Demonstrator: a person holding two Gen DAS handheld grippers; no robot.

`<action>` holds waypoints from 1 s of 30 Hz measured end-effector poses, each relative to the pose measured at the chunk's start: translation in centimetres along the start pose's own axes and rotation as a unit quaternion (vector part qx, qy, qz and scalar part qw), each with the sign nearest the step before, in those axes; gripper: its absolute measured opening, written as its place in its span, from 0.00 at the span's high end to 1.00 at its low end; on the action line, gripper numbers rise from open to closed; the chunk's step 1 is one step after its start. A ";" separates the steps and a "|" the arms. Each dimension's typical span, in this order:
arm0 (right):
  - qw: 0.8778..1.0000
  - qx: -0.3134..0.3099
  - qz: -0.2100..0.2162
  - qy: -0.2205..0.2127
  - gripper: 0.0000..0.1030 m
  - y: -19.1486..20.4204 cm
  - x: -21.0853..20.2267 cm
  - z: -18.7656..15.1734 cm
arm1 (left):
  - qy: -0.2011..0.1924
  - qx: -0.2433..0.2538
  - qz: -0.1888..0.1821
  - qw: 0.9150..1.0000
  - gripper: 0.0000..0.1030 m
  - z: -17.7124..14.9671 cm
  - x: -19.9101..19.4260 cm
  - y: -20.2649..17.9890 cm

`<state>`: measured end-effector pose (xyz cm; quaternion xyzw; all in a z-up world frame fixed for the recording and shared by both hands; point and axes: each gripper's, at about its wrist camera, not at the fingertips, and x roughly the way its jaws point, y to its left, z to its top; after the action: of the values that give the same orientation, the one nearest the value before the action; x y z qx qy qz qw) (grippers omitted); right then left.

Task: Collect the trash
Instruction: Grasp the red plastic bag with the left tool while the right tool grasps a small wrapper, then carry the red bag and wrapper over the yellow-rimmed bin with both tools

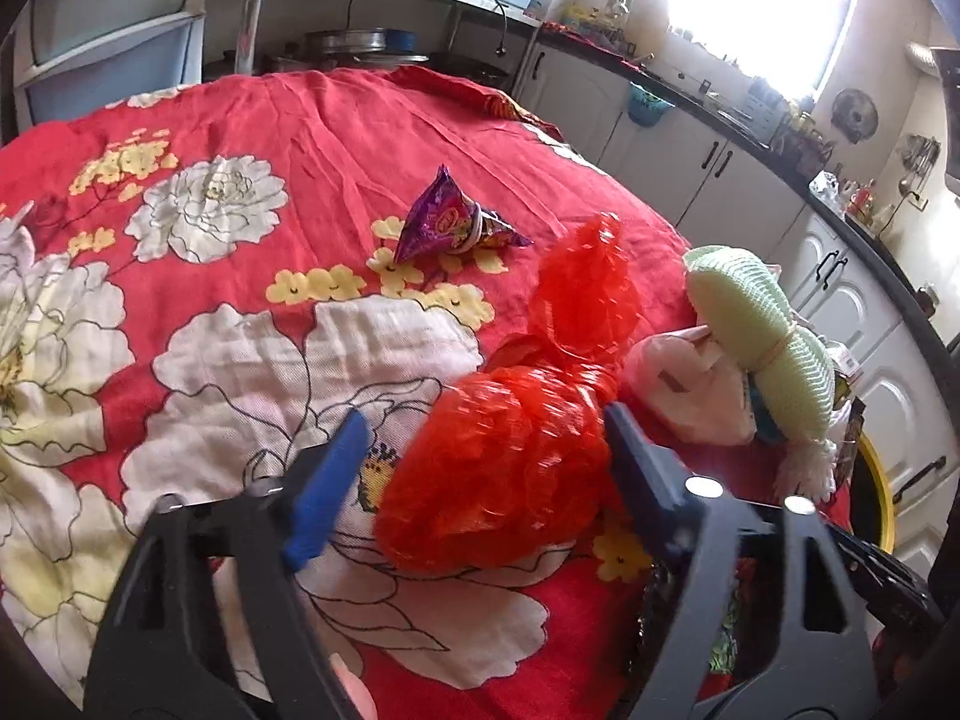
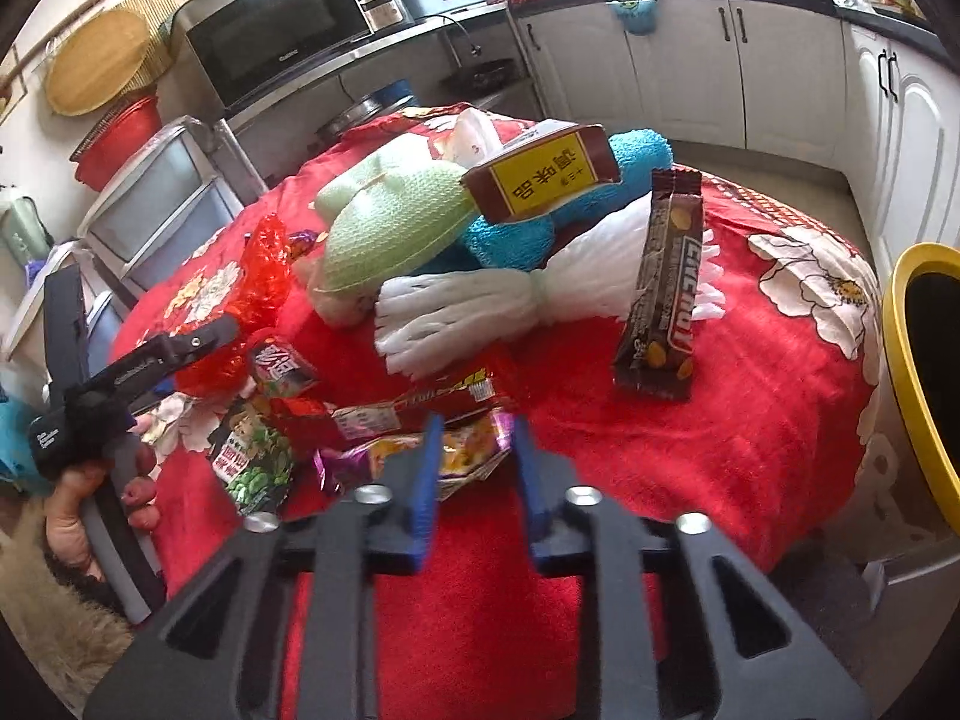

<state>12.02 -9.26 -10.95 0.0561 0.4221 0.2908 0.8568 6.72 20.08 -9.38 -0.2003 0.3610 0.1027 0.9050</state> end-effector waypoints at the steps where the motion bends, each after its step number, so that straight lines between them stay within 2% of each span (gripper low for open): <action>1: 1.000 -0.002 0.003 0.000 0.88 0.0 -0.1 0.0 | 0.002 0.002 -0.003 1.000 0.47 -0.1 0.0 0.0; 3: 1.000 -0.003 0.004 -0.004 0.89 0.1 -0.5 -0.3 | 0.001 0.009 -0.006 1.000 0.61 -0.2 -0.2 -0.4; 4: 1.000 -0.004 0.004 -0.007 0.90 0.1 -0.8 -0.3 | 0.001 0.015 -0.006 1.000 0.64 -0.3 -0.4 -0.6; 6: 1.000 -0.006 0.005 -0.015 0.90 0.2 -1.4 -0.3 | -0.003 0.021 -0.008 1.000 0.76 -0.4 -0.8 -0.8; 9: 1.000 -0.008 0.003 -0.024 0.90 0.1 -2.2 -0.2 | -0.016 0.024 -0.004 1.000 0.82 -0.3 -1.9 -0.9; 18: 0.998 0.000 -0.010 -0.061 0.91 -1.2 -5.5 0.5 | -0.057 0.049 -0.023 0.997 0.83 1.0 -6.3 -3.4; 30: 0.992 0.022 -0.048 -0.116 0.91 -4.4 -10.5 1.8 | -0.071 0.121 -0.090 0.986 0.83 1.6 -7.6 -12.3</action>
<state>10.42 -18.33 -4.07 0.0883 0.3283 0.2316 0.9115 6.30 9.43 0.54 -0.1131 0.2864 -0.0092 0.9514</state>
